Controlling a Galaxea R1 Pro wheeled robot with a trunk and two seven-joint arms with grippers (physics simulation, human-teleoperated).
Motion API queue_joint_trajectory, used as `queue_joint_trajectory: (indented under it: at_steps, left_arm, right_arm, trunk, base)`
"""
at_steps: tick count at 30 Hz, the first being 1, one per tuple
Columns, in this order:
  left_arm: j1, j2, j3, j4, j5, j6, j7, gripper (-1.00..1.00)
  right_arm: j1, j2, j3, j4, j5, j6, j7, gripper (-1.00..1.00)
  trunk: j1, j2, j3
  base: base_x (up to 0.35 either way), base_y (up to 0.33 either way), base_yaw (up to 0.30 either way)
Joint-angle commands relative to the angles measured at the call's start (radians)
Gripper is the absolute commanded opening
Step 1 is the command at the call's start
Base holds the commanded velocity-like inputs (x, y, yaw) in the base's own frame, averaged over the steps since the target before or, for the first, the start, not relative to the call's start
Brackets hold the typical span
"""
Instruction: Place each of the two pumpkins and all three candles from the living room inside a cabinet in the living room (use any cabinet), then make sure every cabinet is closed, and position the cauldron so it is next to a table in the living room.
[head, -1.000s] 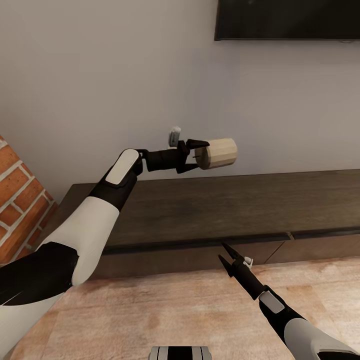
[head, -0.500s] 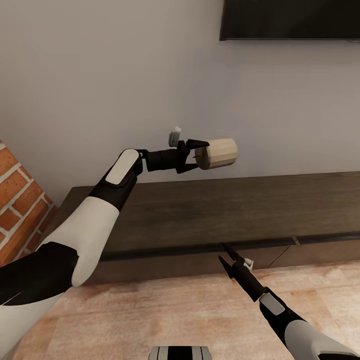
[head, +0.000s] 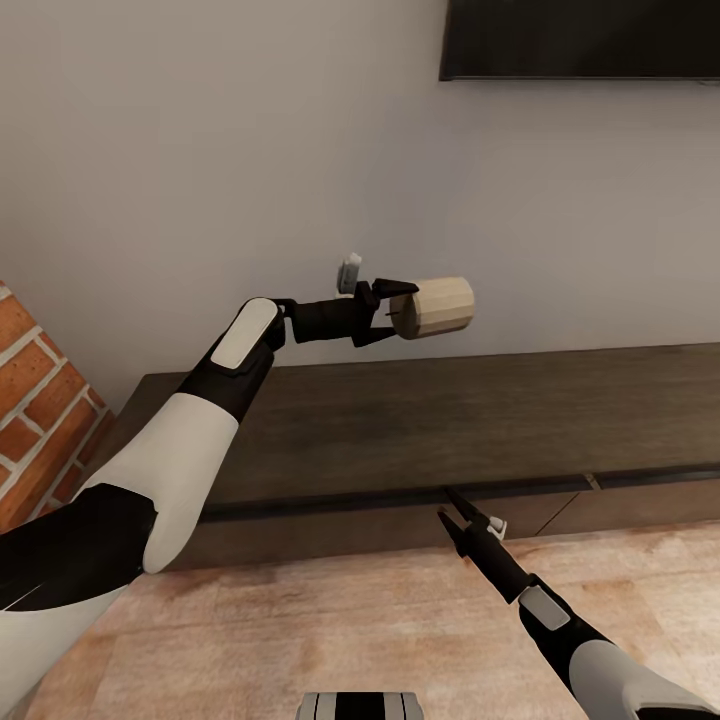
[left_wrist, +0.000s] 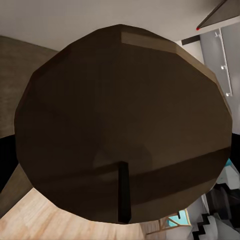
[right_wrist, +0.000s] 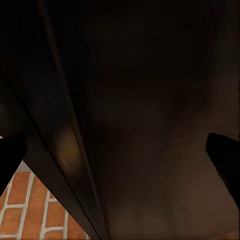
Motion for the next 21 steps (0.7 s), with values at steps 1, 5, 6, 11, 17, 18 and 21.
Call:
queue_joint_trajectory:
  at_steps: [1,5,6,11,17,18,21]
  left_arm:
    - [-0.001,0.0,0.0,0.001,-0.005,0.002,-0.008,-1.0]
    - [-0.001,0.0,0.0,0.001,-0.005,0.002,-0.008,-1.0]
    - [-0.001,0.0,0.0,0.001,-0.005,0.002,-0.008,-1.0]
    - [-0.001,0.0,0.0,0.001,-0.005,0.002,-0.008,-1.0]
    - [-0.001,0.0,0.0,0.001,-0.005,0.002,-0.008,-1.0]
    - [-0.001,0.0,0.0,0.001,-0.005,0.002,-0.009,-1.0]
    - [-0.001,-0.001,0.0,0.001,-0.005,0.002,-0.009,-1.0]
  right_arm:
    - [-0.01,0.0,-0.001,0.002,0.001,0.006,0.002,-1.0]
    - [-0.01,0.0,-0.001,0.002,0.001,0.007,0.002,-1.0]
    - [-0.01,0.0,-0.001,0.002,0.001,0.007,0.002,-1.0]
    - [-0.01,0.0,-0.001,0.002,0.001,0.008,0.002,-1.0]
    - [-0.01,0.0,-0.001,0.002,0.001,0.008,0.002,-1.0]
    - [-0.01,0.0,-0.001,0.002,0.001,0.008,0.002,-1.0]
    - [-0.01,0.0,-0.001,0.002,0.001,0.008,0.002,-1.0]
  trunk:
    - [0.0,0.0,-0.001]
    - [0.0,0.0,-0.001]
    - [0.0,0.0,-0.001]
    - [0.0,0.0,-0.001]
    - [0.0,0.0,-0.001]
    - [0.0,0.0,-0.001]
    - [0.0,0.0,-0.001]
  base:
    - [0.0,0.0,0.0]
    - [0.0,0.0,0.0]
    - [0.0,0.0,0.0]
    - [0.0,0.0,0.0]
    - [0.0,0.0,0.0]
    - [0.0,0.0,0.0]
    - [0.0,0.0,0.0]
